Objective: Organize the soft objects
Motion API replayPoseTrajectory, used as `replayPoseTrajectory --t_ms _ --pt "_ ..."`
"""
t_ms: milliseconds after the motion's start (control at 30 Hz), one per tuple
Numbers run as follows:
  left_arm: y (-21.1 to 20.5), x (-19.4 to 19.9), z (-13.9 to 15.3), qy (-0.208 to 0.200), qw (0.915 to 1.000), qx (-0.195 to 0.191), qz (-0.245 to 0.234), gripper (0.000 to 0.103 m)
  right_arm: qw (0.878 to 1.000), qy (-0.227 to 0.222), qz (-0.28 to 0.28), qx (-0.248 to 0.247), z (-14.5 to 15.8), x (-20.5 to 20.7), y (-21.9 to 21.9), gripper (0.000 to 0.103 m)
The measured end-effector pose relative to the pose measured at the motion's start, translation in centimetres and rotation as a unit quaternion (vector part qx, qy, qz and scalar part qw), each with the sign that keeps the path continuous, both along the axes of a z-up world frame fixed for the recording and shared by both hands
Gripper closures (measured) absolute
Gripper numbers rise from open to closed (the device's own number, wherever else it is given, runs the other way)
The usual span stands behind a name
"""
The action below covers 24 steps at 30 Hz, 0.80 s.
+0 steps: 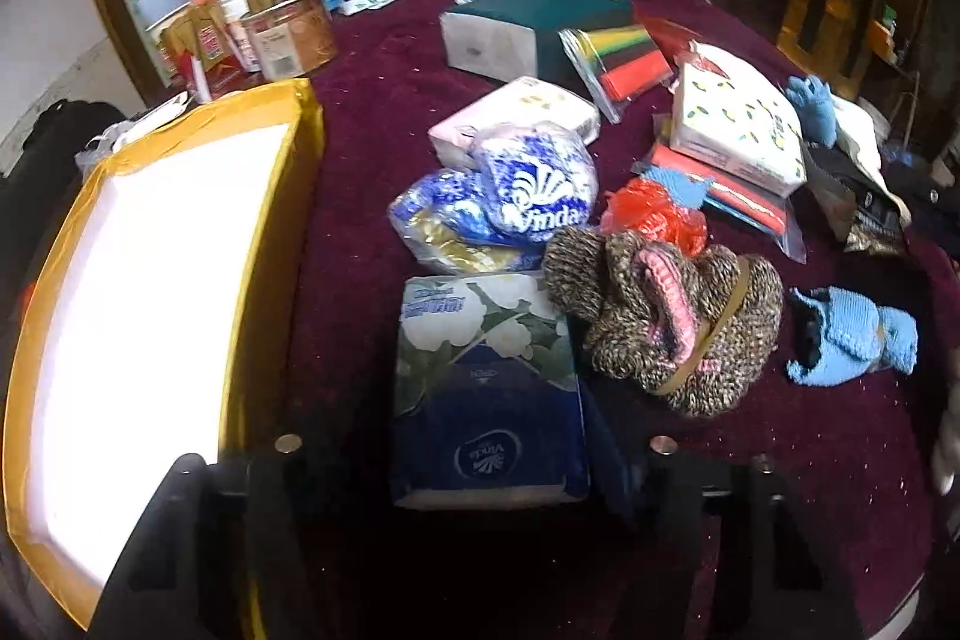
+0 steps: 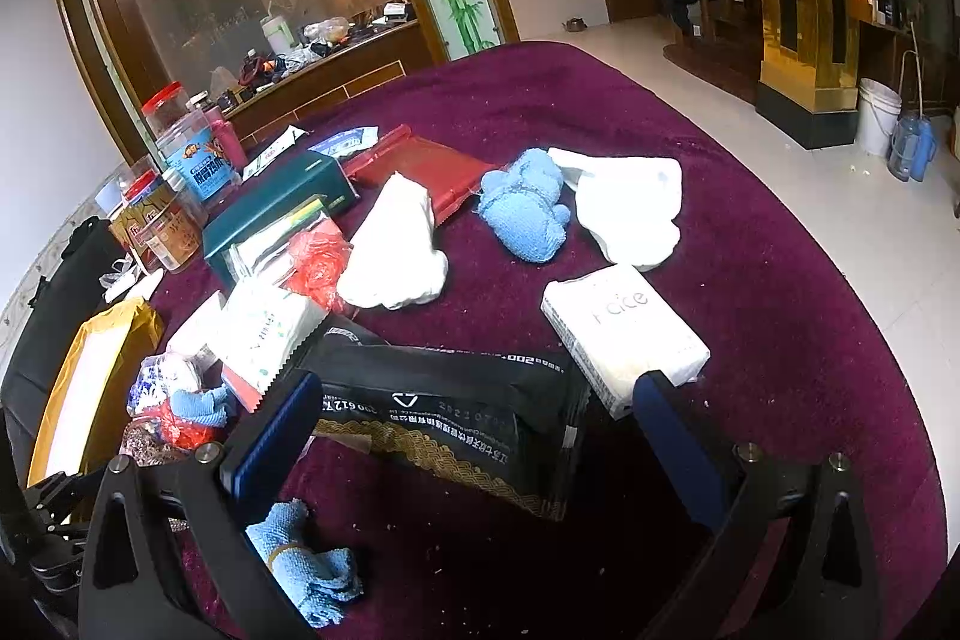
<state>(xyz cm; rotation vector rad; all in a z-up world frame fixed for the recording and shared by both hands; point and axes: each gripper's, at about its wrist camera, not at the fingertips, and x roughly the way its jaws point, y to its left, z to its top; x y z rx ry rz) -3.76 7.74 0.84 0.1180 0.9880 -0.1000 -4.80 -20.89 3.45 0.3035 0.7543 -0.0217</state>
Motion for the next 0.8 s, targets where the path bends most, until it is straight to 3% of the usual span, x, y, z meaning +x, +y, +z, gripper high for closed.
replayPoseTrajectory --t_ms 133,233,300,333,367,467,567,733,800 --pt "0.4 -0.2 0.1 -0.004 0.9996 -0.009 0.027 0.041 1.0 0.001 -0.001 0.0 -0.1 0.0 0.0 0.0" --pt "-0.7 -0.2 -0.4 -0.014 0.9994 0.019 0.026 0.03 1.0 0.004 0.001 0.0 -0.2 0.2 0.1 0.0" --pt "-0.7 0.0 -0.3 -0.012 0.9996 0.02 0.014 0.034 1.0 0.003 0.009 -0.003 0.0 0.1 0.4 0.0" --pt "-0.2 0.0 -0.2 -0.01 0.9999 0.005 0.008 0.038 1.0 0.001 0.019 -0.01 0.4 -0.2 0.9 0.0" --pt "0.1 -0.2 -0.1 -0.012 0.9999 0.0 0.007 0.049 0.999 -0.001 0.035 -0.025 1.2 -0.7 1.7 0.0" --pt "1.4 -1.4 0.6 -0.011 0.9978 -0.065 -0.005 0.049 0.995 -0.016 0.087 -0.042 3.3 -2.4 4.0 0.0" --pt "1.9 -3.0 1.4 -0.02 0.994 -0.107 -0.012 0.049 0.984 -0.005 0.168 -0.063 4.5 -3.0 8.0 0.0" --pt "3.5 -6.0 4.0 -0.042 0.986 -0.159 -0.023 0.049 0.958 0.034 0.261 -0.111 3.2 -2.1 15.2 0.0" --pt "4.8 -7.1 5.1 -0.051 0.984 -0.17 -0.021 0.049 0.95 0.044 0.277 -0.135 2.2 -1.4 17.4 0.009"
